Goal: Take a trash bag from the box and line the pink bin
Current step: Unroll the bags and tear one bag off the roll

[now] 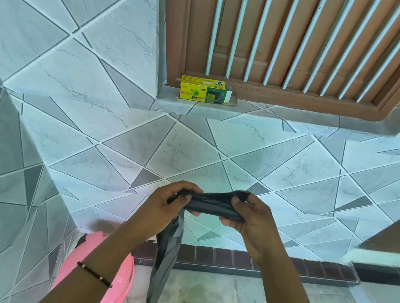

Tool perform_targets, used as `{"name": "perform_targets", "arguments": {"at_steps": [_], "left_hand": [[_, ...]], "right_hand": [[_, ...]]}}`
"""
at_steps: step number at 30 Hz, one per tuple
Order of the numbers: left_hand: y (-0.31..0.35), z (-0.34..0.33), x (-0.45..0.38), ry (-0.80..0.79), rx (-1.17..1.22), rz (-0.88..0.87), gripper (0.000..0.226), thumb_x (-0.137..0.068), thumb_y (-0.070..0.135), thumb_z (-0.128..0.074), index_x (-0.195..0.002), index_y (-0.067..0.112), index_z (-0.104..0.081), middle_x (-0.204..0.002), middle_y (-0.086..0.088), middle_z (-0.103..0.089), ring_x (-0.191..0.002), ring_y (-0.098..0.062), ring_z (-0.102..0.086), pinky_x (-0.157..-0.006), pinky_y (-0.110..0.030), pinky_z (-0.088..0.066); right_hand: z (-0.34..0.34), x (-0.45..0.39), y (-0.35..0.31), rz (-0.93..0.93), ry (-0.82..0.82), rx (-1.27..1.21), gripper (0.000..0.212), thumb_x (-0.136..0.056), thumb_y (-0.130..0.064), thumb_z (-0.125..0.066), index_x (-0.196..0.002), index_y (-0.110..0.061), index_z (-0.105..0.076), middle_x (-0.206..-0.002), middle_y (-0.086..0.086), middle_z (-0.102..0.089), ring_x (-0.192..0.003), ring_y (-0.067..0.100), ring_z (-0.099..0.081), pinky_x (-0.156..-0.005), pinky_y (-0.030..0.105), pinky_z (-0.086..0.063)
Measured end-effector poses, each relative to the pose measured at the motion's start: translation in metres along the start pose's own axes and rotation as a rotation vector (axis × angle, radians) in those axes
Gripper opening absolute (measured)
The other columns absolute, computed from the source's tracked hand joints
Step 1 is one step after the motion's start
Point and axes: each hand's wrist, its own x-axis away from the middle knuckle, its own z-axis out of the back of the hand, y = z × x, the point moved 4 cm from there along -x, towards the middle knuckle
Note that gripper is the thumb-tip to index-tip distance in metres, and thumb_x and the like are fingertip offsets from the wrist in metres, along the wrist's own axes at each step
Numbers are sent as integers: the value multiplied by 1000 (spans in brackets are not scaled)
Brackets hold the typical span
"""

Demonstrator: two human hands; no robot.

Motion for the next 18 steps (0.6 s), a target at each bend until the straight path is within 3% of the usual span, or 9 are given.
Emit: {"name": "perform_targets", "arguments": {"at_steps": [3, 6, 9, 12, 15, 18], "left_hand": [[-3, 6, -6, 53, 74, 43, 24, -99, 13, -41, -101, 19, -64, -75, -4, -73, -43, -2, -53, -50, -11, -37], [-11, 14, -12, 75, 212, 132, 21, -98, 21, -43, -103, 17, -62, -73, -5, -74, -40, -3, -46, -48, -16, -37], [-12, 20, -13, 3, 273, 140, 16, -91, 21, -55, -106, 21, -61, -75, -5, -73, -41, -2, -43, -46, -12, -37], [-12, 31, -15, -3, 147, 66, 20, -88, 18, -61, -108, 21, -62, -71, 3, -71, -54, 0, -60, -55, -11, -42], [-15, 42, -26, 44, 21, 39, 18, -89, 24, -60, -105, 21, -66, -57, 11, -64, -51, 0, -57, -54, -10, -41], [-17, 51, -40, 157, -23, 46, 19, -90, 31, -56, -101, 19, -67, -44, 13, -58, -44, -2, -53, -48, -10, -40]], "right_hand": [[-5, -1, -4, 44, -76, 16, 13, -89, 0, -54, -97, 1, -64, -94, 17, -66, -77, 23, -69, -67, 31, -59], [-12, -2, -8, 77, -146, 66, 25, -81, 8, -60, -105, 3, -65, -94, 13, -68, -82, 22, -69, -75, 23, -55], [-17, -8, -11, 119, -107, 79, 27, -79, 12, -61, -104, 4, -65, -93, 14, -69, -79, 23, -69, -76, 24, -56], [-24, -17, -12, 155, -22, 94, 16, -84, 5, -59, -97, 1, -67, -90, 16, -67, -72, 27, -69, -72, 29, -59], [-33, -24, -12, 190, 34, 192, 10, -88, -1, -58, -91, -2, -67, -85, 17, -67, -67, 31, -69, -70, 33, -60], [-45, -28, -13, 185, -38, 194, 19, -82, 6, -63, -96, -6, -66, -81, 8, -66, -67, 23, -67, -68, 28, -58]]}}
